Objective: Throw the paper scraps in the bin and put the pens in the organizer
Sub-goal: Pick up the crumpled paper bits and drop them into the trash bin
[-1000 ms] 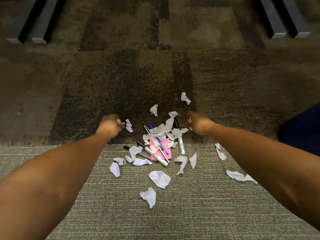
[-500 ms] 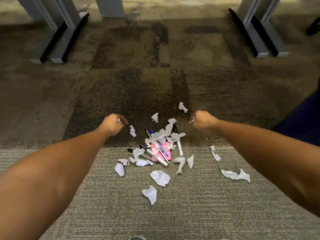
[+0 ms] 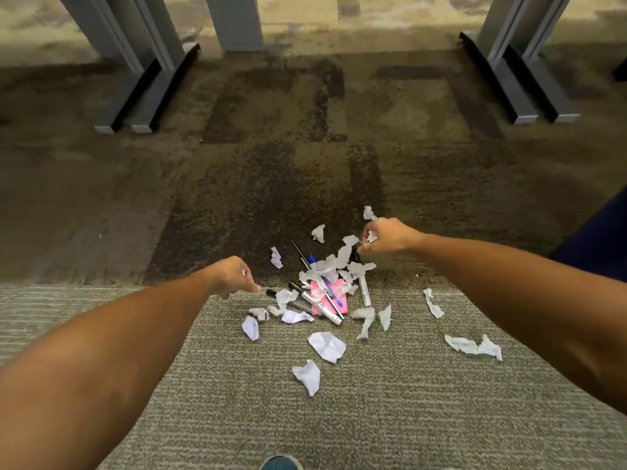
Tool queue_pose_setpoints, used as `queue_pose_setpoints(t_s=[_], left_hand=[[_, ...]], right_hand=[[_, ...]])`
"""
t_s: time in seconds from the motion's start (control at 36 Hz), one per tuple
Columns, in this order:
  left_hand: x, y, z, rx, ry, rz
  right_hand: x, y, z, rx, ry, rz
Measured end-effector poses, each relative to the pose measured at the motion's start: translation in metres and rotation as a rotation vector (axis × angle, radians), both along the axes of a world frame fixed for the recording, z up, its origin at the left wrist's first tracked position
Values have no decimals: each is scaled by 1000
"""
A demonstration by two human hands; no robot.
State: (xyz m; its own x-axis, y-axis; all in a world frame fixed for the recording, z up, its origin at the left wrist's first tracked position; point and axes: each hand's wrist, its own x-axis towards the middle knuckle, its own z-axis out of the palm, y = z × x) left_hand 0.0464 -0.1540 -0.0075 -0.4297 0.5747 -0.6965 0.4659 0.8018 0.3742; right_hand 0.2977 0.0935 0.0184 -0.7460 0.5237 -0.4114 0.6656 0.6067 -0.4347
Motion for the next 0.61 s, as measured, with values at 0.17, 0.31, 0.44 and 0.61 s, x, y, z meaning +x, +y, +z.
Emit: queue_pose_setpoints(t_s=[0.17, 0.31, 0.44, 0.61], left_hand=[[9, -6, -6, -264, 68, -172], [22, -11, -5, -428, 123, -274], [25, -15, -10, -488, 138, -290], [24, -16, -27, -456, 90, -234]], right_hand=[[-13, -2, -16, 14, 23, 9], [-23, 0, -32, 17, 15, 33], [-32, -3, -53, 19, -15, 88], [-39, -7, -76, 65, -114, 190]])
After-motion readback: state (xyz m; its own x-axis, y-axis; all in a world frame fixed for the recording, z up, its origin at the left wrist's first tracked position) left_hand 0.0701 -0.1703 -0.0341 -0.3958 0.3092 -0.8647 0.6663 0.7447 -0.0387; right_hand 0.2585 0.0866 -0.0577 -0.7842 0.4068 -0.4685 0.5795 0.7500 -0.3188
